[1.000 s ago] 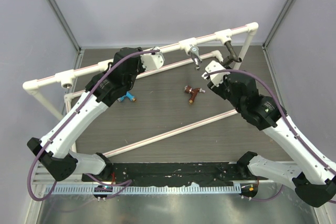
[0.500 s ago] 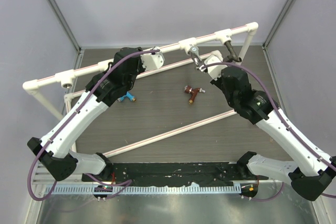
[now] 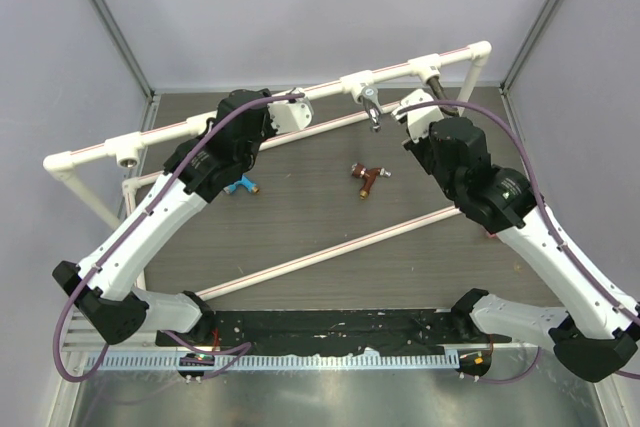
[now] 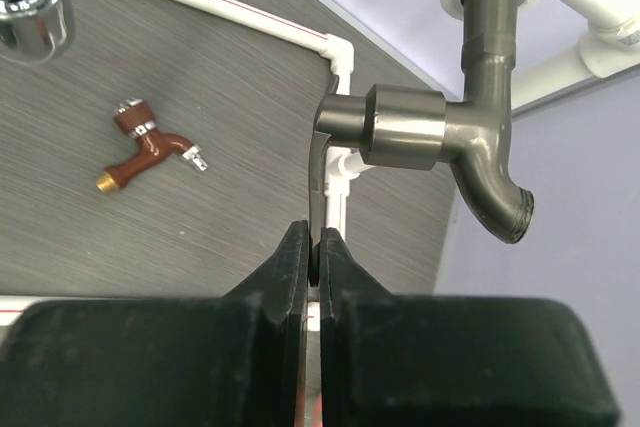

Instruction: Install the water faucets

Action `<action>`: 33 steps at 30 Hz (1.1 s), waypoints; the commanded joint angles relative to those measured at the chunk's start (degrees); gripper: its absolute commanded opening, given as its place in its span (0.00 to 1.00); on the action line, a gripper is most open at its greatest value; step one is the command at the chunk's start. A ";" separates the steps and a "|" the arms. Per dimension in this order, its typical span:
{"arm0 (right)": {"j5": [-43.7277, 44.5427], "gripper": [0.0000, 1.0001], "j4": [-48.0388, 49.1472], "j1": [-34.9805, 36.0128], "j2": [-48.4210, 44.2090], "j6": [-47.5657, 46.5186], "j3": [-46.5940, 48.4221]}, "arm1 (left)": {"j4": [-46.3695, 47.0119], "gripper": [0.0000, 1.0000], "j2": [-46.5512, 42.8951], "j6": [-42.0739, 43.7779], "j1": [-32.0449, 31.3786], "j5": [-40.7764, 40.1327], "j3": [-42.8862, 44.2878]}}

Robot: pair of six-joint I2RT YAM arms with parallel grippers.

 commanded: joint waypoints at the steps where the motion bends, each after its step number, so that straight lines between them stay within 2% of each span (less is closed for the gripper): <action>1: -3.89 0.01 13.89 0.35 -1.24 7.57 5.31 | 2.28 0.00 0.98 -8.01 -1.65 2.47 -0.45; 9: 1.83 0.01 22.68 -1.50 -5.64 17.23 4.70 | 2.54 0.00 0.81 -7.83 -1.65 2.47 -0.71; 16: 5.34 0.01 27.60 -3.08 -7.58 21.46 3.64 | 2.28 0.00 1.25 -7.75 -1.56 2.47 -0.71; 20: 7.89 0.01 33.03 -4.13 -8.37 21.12 1.71 | 2.28 0.00 1.07 -7.57 -1.56 2.47 -0.71; 23: 6.41 0.02 34.20 -4.58 -8.02 18.49 0.83 | 2.19 0.00 1.07 -7.74 -1.65 2.47 -0.71; 25: 1.52 0.11 34.02 -4.58 -7.58 16.21 0.04 | 2.19 0.00 0.98 -7.66 -1.57 2.47 -0.71; 26: -0.69 0.21 32.54 -4.58 -7.49 14.89 -0.14 | 2.19 0.00 0.98 -7.83 -1.57 2.47 -0.71; 29: -7.98 0.37 27.55 -4.58 -6.88 13.82 0.65 | 2.19 0.00 0.81 -7.66 -1.65 2.47 -0.62; 33: -12.57 0.50 20.76 -4.58 -7.05 11.80 2.41 | 2.45 0.00 0.37 -7.57 -1.56 2.47 -0.71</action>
